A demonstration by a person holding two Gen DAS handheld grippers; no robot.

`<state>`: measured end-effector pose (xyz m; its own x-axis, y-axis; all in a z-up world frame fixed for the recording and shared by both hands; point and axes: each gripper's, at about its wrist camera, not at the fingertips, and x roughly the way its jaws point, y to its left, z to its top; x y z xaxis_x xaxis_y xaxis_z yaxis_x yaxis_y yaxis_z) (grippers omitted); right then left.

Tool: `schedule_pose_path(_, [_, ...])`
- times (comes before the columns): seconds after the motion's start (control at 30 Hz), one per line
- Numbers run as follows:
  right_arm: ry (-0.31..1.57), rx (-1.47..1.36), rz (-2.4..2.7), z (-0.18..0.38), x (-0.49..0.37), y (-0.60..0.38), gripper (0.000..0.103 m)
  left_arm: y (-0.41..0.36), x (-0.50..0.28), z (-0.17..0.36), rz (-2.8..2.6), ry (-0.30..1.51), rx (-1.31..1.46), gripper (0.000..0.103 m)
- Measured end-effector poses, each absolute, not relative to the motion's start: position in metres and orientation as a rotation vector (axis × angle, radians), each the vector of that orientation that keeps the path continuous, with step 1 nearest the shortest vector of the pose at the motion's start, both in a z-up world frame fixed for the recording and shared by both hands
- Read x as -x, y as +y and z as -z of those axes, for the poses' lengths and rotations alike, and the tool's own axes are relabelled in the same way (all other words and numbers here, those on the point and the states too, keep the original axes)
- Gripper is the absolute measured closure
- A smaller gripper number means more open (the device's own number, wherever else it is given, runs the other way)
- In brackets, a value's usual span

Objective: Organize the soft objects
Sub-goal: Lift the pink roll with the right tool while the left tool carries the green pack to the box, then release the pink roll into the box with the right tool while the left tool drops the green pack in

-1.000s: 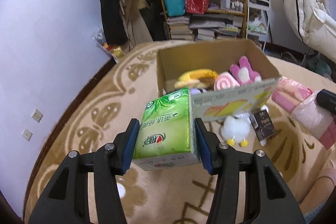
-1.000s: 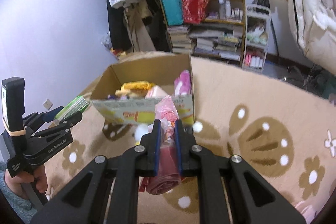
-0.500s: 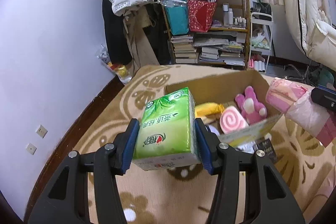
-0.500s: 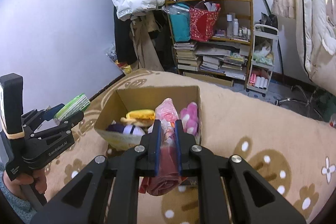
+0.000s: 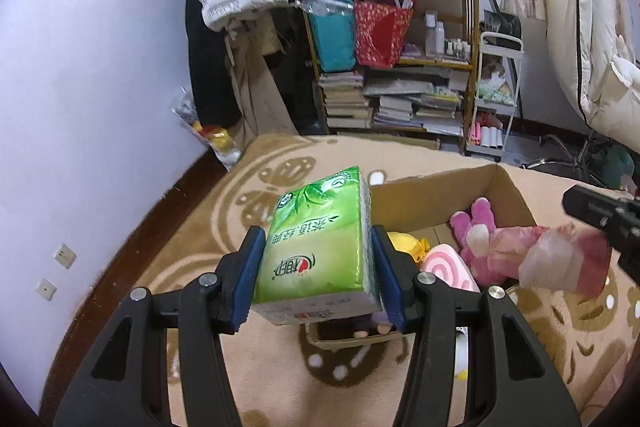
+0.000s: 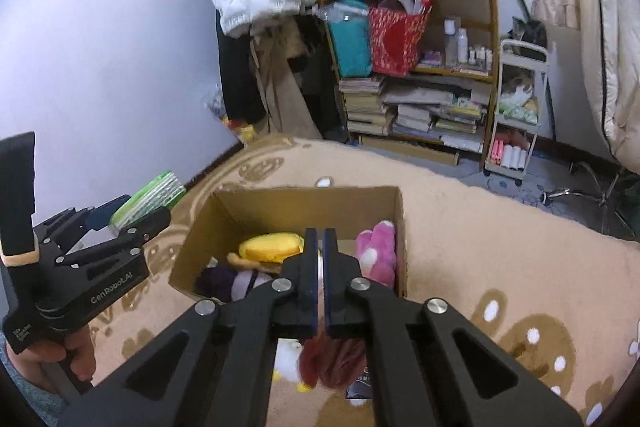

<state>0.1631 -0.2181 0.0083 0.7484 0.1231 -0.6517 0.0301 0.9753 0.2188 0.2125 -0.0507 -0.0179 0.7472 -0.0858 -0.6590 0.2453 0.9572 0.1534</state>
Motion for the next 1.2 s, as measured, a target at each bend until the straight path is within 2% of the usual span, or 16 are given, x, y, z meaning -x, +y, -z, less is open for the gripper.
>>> schedule_pose_path(0.37, [0.729,-0.222,-0.065,-0.011,-0.171,-0.222,0.1,-0.06,-0.24,0.055,0.183,0.829,-0.169,0.048])
schedule_pose_path(0.4, [0.731,-0.221,-0.062,-0.01,-0.172,-0.222,0.1,-0.059,-0.239,0.055,0.176,0.826,-0.168,0.04])
schedule_pose_path(0.43, [0.734,-0.222,-0.059,-0.01,-0.172,-0.223,0.1,-0.058,-0.237,0.054,0.159,0.813,-0.173,0.026])
schedule_pose_path(0.5, [0.741,-0.234,-0.058,-0.009,-0.173,-0.226,0.1,-0.057,-0.235,0.052,0.134,0.793,-0.189,0.011])
schedule_pose_path(0.77, [0.776,-0.253,-0.048,-0.004,-0.166,-0.233,0.094,-0.045,-0.233,0.049,0.113,0.807,-0.189,0.005])
schedule_pose_path(0.8, [0.782,-0.247,-0.043,-0.003,-0.165,-0.233,0.089,-0.043,-0.231,0.048,0.113,0.806,-0.177,0.004])
schedule_pose_path(0.83, [0.787,-0.242,-0.038,-0.003,-0.164,-0.233,0.078,-0.038,-0.23,0.047,0.114,0.804,-0.155,0.003])
schedule_pose_path(0.87, [0.792,-0.245,-0.036,-0.002,-0.162,-0.233,0.072,-0.035,-0.228,0.046,0.115,0.803,-0.14,0.002])
schedule_pose_path(0.93, [0.789,-0.257,-0.029,-0.001,-0.158,-0.235,0.045,-0.029,-0.224,0.042,0.11,0.797,-0.111,0.001])
schedule_pose_path(1.07, [0.797,-0.277,-0.016,0.001,-0.15,-0.24,0.038,-0.021,-0.215,0.035,0.095,0.783,-0.102,0.0])
schedule_pose_path(1.13, [0.808,-0.281,-0.005,0.004,-0.146,-0.242,0.023,-0.019,-0.209,0.034,0.093,0.778,-0.111,0.0])
schedule_pose_path(1.2, [0.809,-0.28,0.001,0.006,-0.143,-0.244,0.017,-0.018,-0.205,0.034,0.094,0.776,-0.122,0.0])
